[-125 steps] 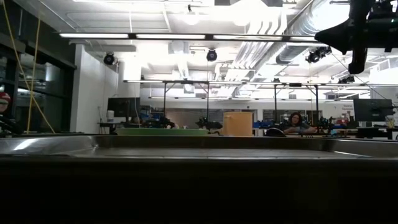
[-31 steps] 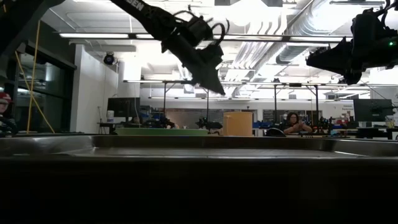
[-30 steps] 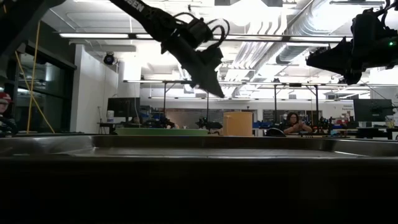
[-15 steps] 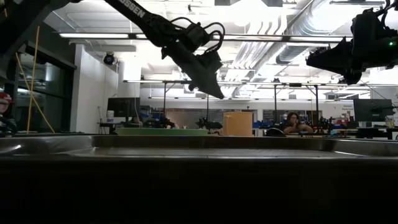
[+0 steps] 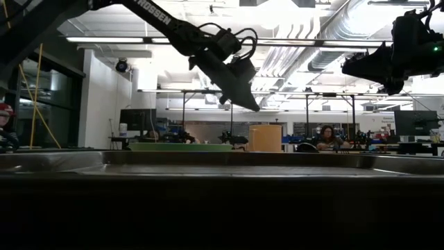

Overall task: Set up tray
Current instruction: Put the orange mug on the brown serving tray

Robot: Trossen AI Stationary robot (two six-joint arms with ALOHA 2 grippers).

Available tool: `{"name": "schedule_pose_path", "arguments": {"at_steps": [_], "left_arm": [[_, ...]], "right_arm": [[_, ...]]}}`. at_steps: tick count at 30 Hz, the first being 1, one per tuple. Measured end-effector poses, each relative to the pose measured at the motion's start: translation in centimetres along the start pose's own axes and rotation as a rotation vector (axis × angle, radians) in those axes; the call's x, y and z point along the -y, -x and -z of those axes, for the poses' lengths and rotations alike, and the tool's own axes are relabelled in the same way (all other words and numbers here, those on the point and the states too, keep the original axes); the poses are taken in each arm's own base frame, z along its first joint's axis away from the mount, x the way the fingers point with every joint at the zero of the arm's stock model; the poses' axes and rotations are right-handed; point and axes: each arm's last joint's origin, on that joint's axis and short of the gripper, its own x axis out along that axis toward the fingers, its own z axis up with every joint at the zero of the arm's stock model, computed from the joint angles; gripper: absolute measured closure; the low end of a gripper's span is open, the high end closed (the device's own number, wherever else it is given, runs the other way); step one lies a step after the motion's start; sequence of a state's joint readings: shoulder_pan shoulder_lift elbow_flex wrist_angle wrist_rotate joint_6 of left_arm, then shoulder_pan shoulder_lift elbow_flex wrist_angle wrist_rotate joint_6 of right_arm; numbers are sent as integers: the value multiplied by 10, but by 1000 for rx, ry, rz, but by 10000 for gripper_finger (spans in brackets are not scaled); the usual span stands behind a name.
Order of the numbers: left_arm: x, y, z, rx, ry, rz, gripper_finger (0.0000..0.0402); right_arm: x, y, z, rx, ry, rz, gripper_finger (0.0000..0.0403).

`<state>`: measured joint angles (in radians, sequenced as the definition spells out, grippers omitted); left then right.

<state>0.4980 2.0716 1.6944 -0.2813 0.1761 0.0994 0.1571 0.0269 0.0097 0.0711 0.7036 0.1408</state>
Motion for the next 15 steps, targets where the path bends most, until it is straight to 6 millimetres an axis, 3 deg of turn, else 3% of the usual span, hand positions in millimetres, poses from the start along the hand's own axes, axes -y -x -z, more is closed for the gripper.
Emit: {"name": "schedule_pose_path", "arguments": {"at_steps": [10,15], "left_arm": [[-11,3,5,-57,30,-16,351],[-11,3,5,-56,26,-18,299]], "right_arm": [[0,0,0,1,10,5,402],[1,0,0,4,10,30,402]]}}
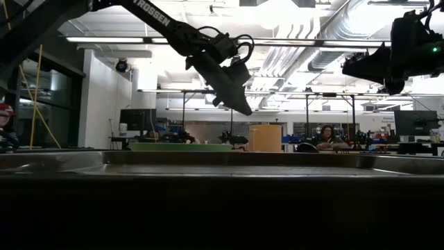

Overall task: Set up tray
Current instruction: Put the orange mug on the brown serving tray

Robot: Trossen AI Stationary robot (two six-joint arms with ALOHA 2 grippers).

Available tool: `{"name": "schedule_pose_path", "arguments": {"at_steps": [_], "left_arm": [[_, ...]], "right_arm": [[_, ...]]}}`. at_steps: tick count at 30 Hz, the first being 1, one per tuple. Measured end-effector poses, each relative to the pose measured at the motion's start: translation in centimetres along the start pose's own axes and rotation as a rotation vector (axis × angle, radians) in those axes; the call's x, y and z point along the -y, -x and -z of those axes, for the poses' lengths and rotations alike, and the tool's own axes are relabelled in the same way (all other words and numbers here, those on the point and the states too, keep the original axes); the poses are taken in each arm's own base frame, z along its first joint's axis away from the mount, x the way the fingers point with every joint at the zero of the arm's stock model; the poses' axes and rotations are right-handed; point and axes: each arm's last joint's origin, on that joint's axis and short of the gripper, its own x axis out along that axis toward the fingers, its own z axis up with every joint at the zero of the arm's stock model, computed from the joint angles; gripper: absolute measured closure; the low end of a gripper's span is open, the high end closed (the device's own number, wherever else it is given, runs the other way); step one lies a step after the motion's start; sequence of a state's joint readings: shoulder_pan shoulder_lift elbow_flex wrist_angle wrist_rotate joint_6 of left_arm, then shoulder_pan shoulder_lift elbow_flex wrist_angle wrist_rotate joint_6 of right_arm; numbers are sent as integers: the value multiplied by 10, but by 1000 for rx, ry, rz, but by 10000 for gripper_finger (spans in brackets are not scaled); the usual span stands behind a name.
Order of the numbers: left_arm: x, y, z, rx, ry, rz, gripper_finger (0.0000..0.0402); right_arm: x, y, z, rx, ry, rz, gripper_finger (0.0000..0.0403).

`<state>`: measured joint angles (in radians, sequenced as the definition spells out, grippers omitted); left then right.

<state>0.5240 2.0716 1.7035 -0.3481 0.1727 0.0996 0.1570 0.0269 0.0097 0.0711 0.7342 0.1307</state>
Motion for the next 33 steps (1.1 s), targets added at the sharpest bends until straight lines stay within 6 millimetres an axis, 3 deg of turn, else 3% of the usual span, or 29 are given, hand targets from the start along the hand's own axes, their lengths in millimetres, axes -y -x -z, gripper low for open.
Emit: {"name": "schedule_pose_path", "arguments": {"at_steps": [7,14,21,33], "left_arm": [[0,0,-1,7,-3,-10,205],[0,-15,9,-32,5,-11,159],[2,-18,10,-29,3,-4,153],[2,-27,11,-6,-2,-29,178]], "right_arm": [[0,0,0,0,0,0,402],[0,0,0,0,-1,0,402],[0,0,0,0,-1,0,402],[1,0,0,3,-1,20,402]]}}
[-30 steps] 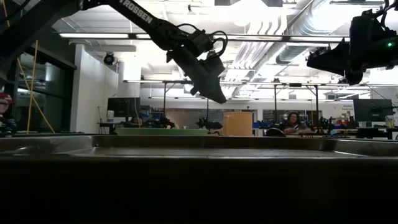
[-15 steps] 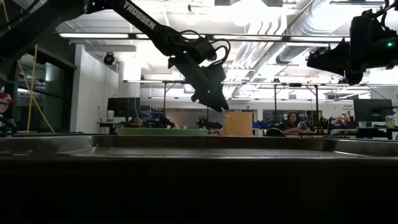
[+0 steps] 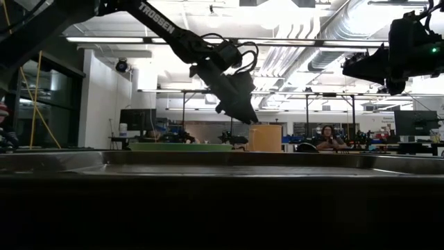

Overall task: Set up tray
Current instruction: Put the orange mug on the brown serving tray

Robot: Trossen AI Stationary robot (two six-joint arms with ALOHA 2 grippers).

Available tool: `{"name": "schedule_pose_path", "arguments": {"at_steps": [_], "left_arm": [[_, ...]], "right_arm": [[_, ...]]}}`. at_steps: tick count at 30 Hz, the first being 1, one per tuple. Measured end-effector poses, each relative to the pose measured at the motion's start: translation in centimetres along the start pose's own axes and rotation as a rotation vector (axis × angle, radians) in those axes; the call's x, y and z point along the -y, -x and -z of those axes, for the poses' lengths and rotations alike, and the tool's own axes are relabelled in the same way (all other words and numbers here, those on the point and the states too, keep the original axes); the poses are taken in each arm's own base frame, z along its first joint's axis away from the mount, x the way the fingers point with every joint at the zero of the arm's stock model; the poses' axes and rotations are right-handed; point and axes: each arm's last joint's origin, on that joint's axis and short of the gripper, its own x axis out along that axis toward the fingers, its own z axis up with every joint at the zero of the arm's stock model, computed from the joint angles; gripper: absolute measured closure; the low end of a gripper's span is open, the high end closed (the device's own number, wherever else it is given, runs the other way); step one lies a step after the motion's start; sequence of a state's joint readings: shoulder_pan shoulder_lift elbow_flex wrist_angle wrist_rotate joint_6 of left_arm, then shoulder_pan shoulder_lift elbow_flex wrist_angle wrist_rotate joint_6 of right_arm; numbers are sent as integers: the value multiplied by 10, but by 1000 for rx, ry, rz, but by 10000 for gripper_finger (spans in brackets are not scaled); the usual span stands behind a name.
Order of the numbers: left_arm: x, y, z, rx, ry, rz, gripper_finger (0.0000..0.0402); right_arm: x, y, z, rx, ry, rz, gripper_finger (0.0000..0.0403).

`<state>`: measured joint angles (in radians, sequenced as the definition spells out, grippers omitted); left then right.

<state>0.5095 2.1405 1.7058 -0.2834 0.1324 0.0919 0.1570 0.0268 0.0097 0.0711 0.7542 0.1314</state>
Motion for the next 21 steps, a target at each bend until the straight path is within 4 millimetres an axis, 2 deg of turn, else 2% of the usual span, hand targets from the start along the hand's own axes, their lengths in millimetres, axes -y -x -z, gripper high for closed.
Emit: {"name": "schedule_pose_path", "arguments": {"at_steps": [8,21], "left_arm": [[-1,-8,10,-58,28,10,192],[-3,-7,10,-61,43,10,198]], "right_arm": [[0,0,0,1,0,3,402],[0,0,0,1,1,3,402]]}}
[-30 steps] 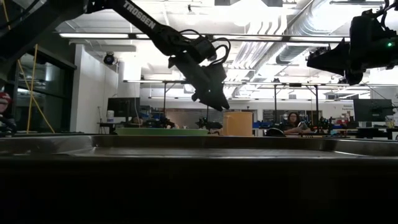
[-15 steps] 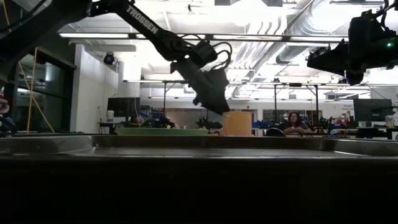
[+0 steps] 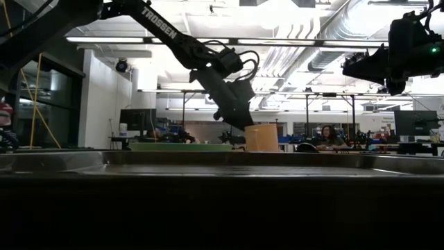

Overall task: Set up tray
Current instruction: Put the orange mug on the brown serving tray

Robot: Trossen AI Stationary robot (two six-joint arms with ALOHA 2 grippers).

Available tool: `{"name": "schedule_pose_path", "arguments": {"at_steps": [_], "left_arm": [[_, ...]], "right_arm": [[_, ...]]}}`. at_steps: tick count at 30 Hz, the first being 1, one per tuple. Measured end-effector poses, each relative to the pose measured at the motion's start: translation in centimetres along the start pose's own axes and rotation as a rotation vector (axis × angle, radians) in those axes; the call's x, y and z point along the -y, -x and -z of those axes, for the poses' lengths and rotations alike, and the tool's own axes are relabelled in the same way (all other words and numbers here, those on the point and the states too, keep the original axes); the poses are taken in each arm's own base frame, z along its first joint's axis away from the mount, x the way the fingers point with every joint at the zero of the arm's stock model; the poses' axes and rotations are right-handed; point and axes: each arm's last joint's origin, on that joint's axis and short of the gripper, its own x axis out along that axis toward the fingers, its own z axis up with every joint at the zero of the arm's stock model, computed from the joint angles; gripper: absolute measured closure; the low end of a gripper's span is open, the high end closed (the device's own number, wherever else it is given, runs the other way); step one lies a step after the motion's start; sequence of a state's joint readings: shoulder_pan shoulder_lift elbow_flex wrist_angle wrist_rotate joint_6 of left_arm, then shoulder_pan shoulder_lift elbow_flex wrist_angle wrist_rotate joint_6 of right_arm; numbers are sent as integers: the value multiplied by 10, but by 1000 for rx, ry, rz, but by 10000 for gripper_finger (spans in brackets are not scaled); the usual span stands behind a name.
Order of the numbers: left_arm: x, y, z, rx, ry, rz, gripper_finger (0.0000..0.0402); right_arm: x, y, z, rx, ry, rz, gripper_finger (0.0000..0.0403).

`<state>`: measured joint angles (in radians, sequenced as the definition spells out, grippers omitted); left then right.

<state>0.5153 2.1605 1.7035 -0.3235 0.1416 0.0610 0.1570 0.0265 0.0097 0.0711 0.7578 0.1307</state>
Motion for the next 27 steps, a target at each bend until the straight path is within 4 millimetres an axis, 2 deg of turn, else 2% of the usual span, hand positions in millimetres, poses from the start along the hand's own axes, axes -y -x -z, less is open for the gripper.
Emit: {"name": "schedule_pose_path", "arguments": {"at_steps": [12,27], "left_arm": [[-3,1,-1,11,43,24,208],[-3,1,-1,11,-11,46,331]], "right_arm": [[0,0,0,0,0,0,402],[1,0,0,4,0,29,402]]}}
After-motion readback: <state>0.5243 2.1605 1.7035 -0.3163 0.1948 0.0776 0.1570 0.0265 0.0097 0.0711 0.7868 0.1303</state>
